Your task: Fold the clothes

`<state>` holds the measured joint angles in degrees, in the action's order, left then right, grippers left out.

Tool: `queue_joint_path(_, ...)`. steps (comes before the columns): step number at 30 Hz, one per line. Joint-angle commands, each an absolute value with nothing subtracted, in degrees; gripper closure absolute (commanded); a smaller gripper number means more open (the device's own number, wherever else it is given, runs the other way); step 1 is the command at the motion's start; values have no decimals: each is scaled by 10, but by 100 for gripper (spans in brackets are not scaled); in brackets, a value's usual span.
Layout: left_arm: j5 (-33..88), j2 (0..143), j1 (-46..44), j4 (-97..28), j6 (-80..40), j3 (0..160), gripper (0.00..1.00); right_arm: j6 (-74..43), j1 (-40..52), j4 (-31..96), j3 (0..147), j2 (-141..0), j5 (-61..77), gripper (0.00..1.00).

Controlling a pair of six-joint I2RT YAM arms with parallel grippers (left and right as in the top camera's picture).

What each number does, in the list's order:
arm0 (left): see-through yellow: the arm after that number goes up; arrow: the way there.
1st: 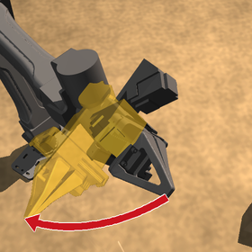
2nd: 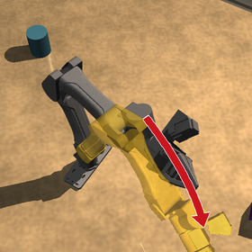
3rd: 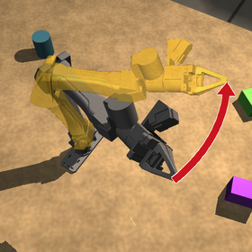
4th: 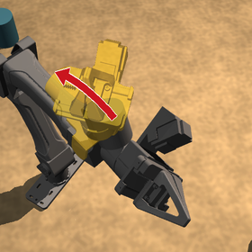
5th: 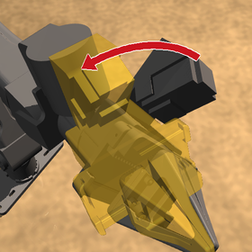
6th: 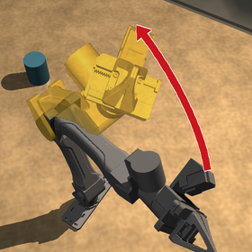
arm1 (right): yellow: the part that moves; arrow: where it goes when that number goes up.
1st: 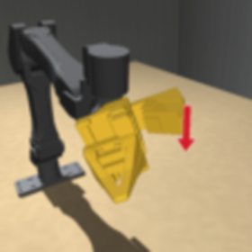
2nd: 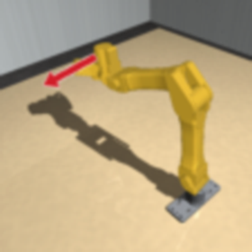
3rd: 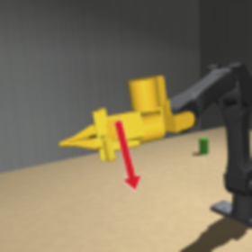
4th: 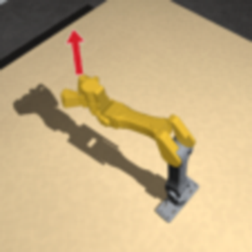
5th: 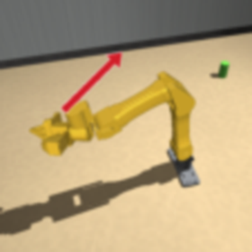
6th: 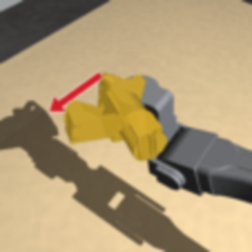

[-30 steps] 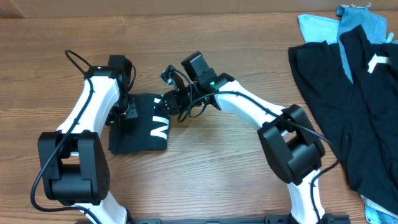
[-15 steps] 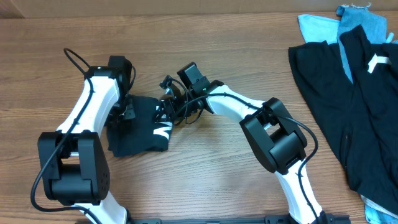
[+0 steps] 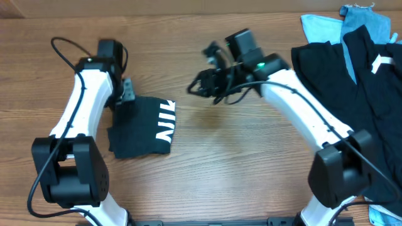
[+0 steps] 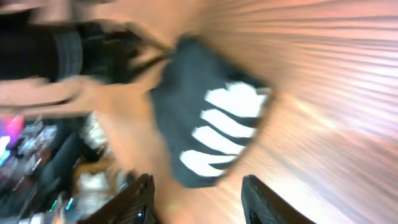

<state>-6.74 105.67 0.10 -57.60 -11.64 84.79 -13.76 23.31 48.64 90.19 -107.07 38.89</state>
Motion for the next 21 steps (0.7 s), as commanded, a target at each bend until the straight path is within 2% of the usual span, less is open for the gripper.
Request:
queue_joint_path(1, 76, 1021, 0, -567, -53, 880, 38, -98, 181, 554, 900, -1067, 289, 51)
queue_joint_path(3, 141, 1021, 0, -579, -25, 877, 45, -87, 154, 586, 900, -1067, 260, 51)
queue_joint_path(4, 238, 1023, 0, -597, 37, 869, 53, -87, 138, 600, 900, -1067, 229, 51)
queue_joint_path(7, 395, 1023, 2, -559, 140, 798, 55, -81, 114, 616, 900, -1067, 189, 51)
queue_joint_path(11, 524, 1055, 32, -418, 142, 709, 55, -55, 111, 633, 900, -1067, 189, 51)
queue_joint_path(16, 505, 1144, 64, -378, 155, 704, 54, -55, 111, 638, 900, -1067, 189, 51)
queue_joint_path(21, 448, 1227, 65, -375, 152, 704, 39, -55, 111, 649, 900, -1067, 189, 51)
